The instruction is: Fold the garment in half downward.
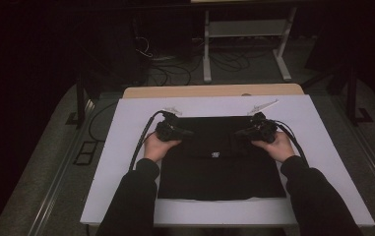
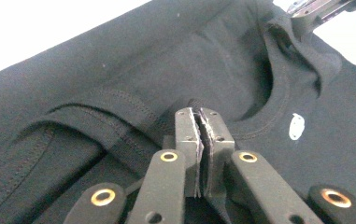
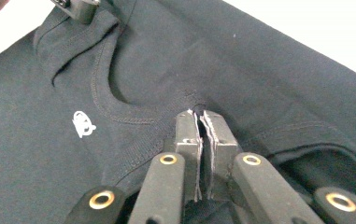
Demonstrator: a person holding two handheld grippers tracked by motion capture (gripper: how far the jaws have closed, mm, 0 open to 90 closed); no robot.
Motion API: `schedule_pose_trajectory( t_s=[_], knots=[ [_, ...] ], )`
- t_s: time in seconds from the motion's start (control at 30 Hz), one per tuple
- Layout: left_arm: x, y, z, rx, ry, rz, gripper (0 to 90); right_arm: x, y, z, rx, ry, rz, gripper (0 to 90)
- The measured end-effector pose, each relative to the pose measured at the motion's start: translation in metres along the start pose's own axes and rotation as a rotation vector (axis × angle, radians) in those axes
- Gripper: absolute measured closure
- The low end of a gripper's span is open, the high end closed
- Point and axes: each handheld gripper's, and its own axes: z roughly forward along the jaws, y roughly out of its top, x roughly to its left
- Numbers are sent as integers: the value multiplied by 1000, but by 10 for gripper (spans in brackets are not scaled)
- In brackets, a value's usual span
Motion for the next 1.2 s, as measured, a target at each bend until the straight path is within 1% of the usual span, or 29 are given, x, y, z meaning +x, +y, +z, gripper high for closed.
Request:
schedule_pose_trajectory(
  t_s=[0.1, 0.13, 0.2, 0.3, 0.33, 0.47, 0.6, 0.73, 0.77, 0.8, 0.9, 0.97, 1.0, 1.2],
  knots=[
    [0, 1, -5, -7, 0, -5, 862, 1, 2, -8, -27, 5, -3, 843],
    [1, 2, -8, -2, 5, 4, 862, 2, 2, -10, -32, 3, -4, 843],
    [0, 3, -12, -21, 4, -1, 862, 2, 4, -14, -42, 3, -10, 843],
    [-3, 5, -16, -54, 3, -15, 862, 2, 4, -20, -52, 1, -6, 843],
    [-4, 6, -18, -55, 4, -7, 862, 2, 4, -22, -56, 1, -3, 843],
    [-7, 7, -25, -70, 2, 1, 862, 3, 5, -30, -67, 5, 3, 843],
    [-12, 9, -30, -86, -1, 10, 861, 5, 5, -37, -76, 9, -4, 843],
    [-16, 11, -35, -108, -5, 9, 860, 8, 6, -41, -78, 9, -9, 843],
    [-17, 11, -36, -106, -6, 13, 860, 8, 6, -42, -80, 11, -10, 843],
    [-18, 11, -37, -110, -4, 12, 860, 9, 6, -44, -81, 13, -8, 843],
    [-23, 12, -42, -117, -7, 29, 860, 12, 7, -47, -86, 17, -15, 843],
    [-26, 12, -44, -125, -14, 28, 860, 15, 7, -50, -85, 22, -18, 843],
    [-27, 12, -45, -125, -16, 35, 860, 16, 7, -51, -85, 23, -26, 843],
    [-38, 8, -49, -143, -31, 52, 860, 24, 5, -58, -95, 36, -38, 844]
  ],
)
